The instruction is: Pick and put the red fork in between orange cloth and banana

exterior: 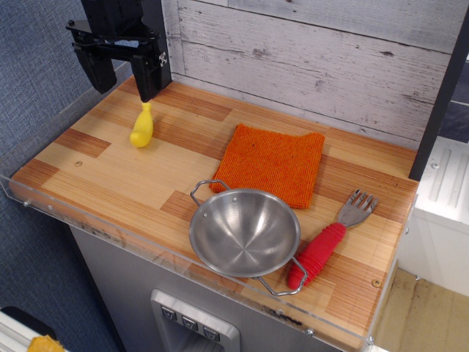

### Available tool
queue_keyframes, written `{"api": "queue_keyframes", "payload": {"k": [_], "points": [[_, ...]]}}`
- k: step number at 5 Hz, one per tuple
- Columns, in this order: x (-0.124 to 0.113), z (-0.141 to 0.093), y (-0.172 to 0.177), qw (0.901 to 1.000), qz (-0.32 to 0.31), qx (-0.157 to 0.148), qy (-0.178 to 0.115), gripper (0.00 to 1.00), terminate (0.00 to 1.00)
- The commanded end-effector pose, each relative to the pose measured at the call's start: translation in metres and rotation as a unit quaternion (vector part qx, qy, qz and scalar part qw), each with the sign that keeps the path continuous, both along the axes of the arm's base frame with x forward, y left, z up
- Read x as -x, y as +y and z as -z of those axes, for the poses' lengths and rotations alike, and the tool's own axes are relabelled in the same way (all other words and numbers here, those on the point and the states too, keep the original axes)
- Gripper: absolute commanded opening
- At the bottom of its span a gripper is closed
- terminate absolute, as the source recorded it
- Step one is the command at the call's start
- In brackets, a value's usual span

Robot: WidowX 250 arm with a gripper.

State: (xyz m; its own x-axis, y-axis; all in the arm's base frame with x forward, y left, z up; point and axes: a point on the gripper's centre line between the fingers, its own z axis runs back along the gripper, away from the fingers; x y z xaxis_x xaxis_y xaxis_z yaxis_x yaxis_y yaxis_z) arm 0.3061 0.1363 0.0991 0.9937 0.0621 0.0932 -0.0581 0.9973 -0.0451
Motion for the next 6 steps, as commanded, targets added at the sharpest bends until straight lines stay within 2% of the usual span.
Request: {"api": "queue_keyframes", "payload": {"k": [1, 3, 4, 6], "points": [[0.000, 0.000, 0.000, 1.0000, 0.000, 0.000, 0.000, 1.00, 0.00], [-0.006, 0.005, -0.014, 0.9995, -0.030, -0.003, -0.011, 1.00, 0.00], [-0.009, 0.004, -0.037, 0.9997, -0.019, -0.008, -0.016, 1.00, 0.00], [-0.008, -0.004, -0.108, 0.9973, 0.063, 0.006, -0.037, 1.00, 0.00]]}}
